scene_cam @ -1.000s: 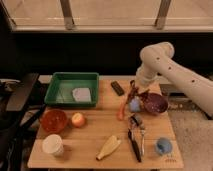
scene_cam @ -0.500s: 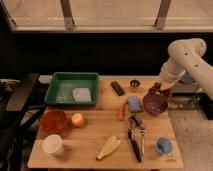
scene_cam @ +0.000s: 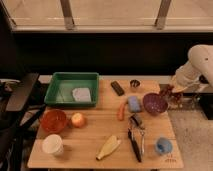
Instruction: Place grapes in purple bowl
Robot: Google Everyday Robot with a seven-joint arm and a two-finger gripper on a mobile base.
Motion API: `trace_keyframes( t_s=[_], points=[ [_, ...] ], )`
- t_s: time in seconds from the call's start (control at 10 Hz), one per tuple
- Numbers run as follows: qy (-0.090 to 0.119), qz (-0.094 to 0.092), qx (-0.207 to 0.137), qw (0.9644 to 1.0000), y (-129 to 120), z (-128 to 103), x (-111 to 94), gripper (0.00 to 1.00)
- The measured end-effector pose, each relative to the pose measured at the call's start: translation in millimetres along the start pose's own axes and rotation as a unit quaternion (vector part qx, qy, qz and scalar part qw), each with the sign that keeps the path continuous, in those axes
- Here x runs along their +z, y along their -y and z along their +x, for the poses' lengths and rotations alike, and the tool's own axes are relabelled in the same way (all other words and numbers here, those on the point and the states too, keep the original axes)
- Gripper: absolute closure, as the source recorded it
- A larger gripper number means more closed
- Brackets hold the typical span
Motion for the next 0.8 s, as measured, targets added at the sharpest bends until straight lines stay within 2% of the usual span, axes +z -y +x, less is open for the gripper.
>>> trace_keyframes(
  t_s=[0.1,0.3,0.6,0.7,0.8],
  points=[
    [0.010,0.005,-0.006,0.9999,2,-9,5,0.37],
    [0.027,0.010,-0.022,0.9993,5,-34,13,0.27],
    [0.049,0.004,-0.069,0.9964,17,-104,32,0.27],
    [0.048,0.001,-0.078,0.9958,19,-118,36,0.27],
    [0.049,0.001,-0.080,0.9956,20,-123,36,0.27]
  ],
)
